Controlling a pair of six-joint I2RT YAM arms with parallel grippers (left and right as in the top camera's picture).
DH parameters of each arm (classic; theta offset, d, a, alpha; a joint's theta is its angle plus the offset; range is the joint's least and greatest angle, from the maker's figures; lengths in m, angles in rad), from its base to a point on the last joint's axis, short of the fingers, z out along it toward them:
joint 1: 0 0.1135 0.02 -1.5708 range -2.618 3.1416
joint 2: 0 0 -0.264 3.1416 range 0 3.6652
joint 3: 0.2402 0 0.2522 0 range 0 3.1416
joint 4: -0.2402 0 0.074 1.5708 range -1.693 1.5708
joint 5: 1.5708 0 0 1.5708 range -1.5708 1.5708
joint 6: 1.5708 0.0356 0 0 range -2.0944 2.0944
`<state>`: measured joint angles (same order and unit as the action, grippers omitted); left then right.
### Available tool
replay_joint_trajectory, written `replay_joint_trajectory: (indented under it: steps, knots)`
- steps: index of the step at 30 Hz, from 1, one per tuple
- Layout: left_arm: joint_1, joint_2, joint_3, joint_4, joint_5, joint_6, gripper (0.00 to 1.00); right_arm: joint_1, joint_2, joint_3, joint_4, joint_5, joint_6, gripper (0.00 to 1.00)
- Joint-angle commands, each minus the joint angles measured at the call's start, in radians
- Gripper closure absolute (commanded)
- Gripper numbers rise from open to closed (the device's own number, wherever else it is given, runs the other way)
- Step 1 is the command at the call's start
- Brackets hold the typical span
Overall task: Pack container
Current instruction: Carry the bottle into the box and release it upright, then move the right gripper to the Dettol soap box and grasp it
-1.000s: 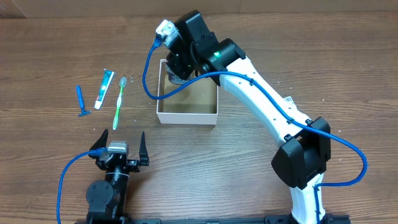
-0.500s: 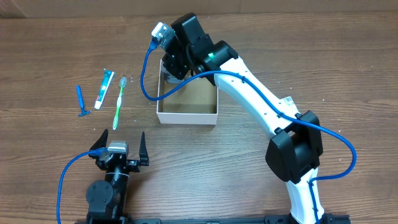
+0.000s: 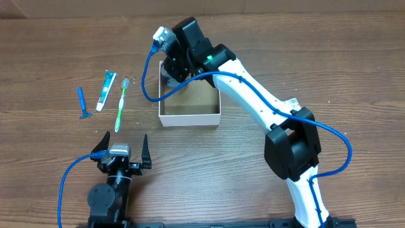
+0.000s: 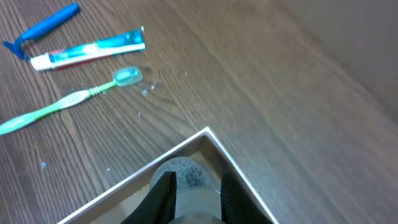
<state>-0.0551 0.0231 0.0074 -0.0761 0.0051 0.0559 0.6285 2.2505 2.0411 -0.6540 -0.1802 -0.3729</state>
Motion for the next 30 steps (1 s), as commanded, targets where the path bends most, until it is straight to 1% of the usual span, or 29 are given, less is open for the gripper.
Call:
replay_joint_trajectory:
  steps: [1, 4, 5, 6, 7, 8, 9, 10, 12, 14, 16, 19, 21, 23, 24, 28, 30]
  knots:
    - [-0.004, 0.002, -0.002, -0.001, 0.014, 0.012, 0.00, 0.000, -0.014, 0.040, 0.029, -0.024, 0.006, 0.86]
    - [-0.004, 0.002, -0.002, -0.001, 0.014, 0.012, 0.00, 0.000, -0.014, 0.040, 0.030, -0.024, 0.007, 0.81]
    - [-0.004, 0.002, -0.002, -0.001, 0.014, 0.012, 0.00, 0.000, -0.014, 0.040, 0.032, -0.024, 0.006, 0.77]
    - [-0.004, 0.002, -0.002, -0.001, 0.014, 0.012, 0.00, 0.000, -0.014, 0.040, 0.034, -0.024, 0.007, 0.70]
    - [-0.004, 0.002, -0.002, -0.001, 0.014, 0.012, 0.00, 0.000, -0.014, 0.040, 0.037, -0.024, 0.007, 0.60]
    - [-0.004, 0.002, -0.002, -0.001, 0.014, 0.012, 0.00, 0.000, -0.014, 0.040, 0.040, -0.024, 0.007, 0.47]
    - [-0.004, 0.002, -0.002, -0.001, 0.014, 0.012, 0.00, 0.000, -0.014, 0.040, 0.043, -0.024, 0.007, 0.38]
    - [-0.004, 0.002, -0.002, -0.001, 0.014, 0.012, 0.00, 0.000, -0.014, 0.040, 0.045, -0.024, 0.007, 0.32]
    - [-0.004, 0.002, -0.002, -0.001, 0.014, 0.012, 0.00, 0.000, -0.014, 0.041, 0.059, -0.024, 0.018, 0.21]
    - [-0.004, 0.002, -0.002, -0.001, 0.014, 0.012, 0.00, 0.000, -0.016, 0.041, 0.077, -0.024, 0.047, 0.14]
    - [-0.004, 0.002, -0.002, -0.001, 0.014, 0.012, 0.00, -0.001, -0.027, 0.048, 0.101, -0.024, 0.086, 0.10]
    - [-0.004, 0.002, -0.002, -0.001, 0.014, 0.012, 0.00, -0.001, -0.064, 0.078, 0.103, -0.034, 0.116, 0.06]
    - [-0.004, 0.002, -0.002, -0.001, 0.014, 0.012, 0.00, -0.001, -0.095, 0.110, 0.079, -0.042, 0.137, 0.03]
    - [-0.004, 0.002, -0.002, -0.001, 0.014, 0.012, 0.00, -0.003, -0.132, 0.150, 0.035, -0.036, 0.166, 0.03]
    - [-0.004, 0.002, -0.002, -0.001, 0.014, 0.012, 0.00, -0.010, -0.156, 0.179, -0.010, -0.026, 0.177, 0.00]
    - [-0.004, 0.002, -0.002, -0.001, 0.014, 0.012, 0.00, -0.075, -0.234, 0.240, -0.218, 0.060, 0.264, 0.00]
    - [-0.004, 0.002, -0.002, -0.001, 0.014, 0.012, 0.00, -0.148, -0.270, 0.244, -0.373, 0.129, 0.352, 0.00]
